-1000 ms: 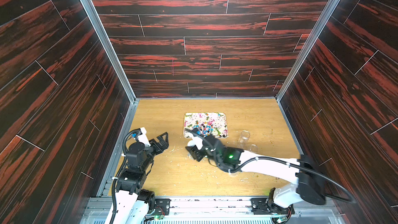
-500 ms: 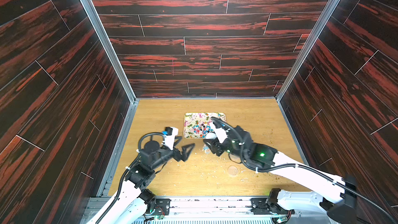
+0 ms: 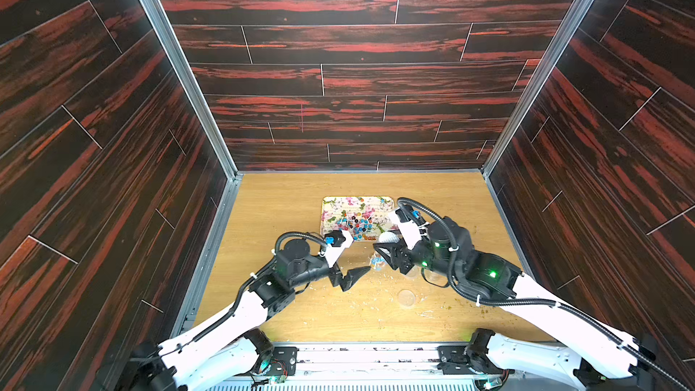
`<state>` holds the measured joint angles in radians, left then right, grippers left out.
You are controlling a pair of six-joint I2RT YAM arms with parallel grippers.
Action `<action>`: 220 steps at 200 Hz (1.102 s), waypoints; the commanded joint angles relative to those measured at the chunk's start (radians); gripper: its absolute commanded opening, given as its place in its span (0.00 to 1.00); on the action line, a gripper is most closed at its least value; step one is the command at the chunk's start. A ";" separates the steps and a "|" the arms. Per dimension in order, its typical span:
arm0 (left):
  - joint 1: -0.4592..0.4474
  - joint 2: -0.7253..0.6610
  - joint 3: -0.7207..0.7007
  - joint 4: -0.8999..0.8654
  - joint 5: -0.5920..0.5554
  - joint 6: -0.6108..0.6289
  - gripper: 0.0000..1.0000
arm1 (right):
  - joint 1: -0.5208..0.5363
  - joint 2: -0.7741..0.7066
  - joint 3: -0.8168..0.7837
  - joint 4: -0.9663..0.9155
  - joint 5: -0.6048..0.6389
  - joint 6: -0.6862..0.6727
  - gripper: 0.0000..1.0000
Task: Pour the candies out of the jar
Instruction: Pick up the jar from the center of the board.
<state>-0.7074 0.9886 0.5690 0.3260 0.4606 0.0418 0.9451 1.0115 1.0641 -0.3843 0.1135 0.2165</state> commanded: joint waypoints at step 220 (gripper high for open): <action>-0.038 0.144 0.141 0.159 0.195 -0.019 0.80 | -0.081 -0.054 -0.014 0.164 -0.284 0.122 0.39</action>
<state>-0.7414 1.1076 0.6674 0.4538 0.6010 0.0391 0.8722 0.9871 1.0496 -0.2604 -0.1474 0.3260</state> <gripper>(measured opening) 0.829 0.567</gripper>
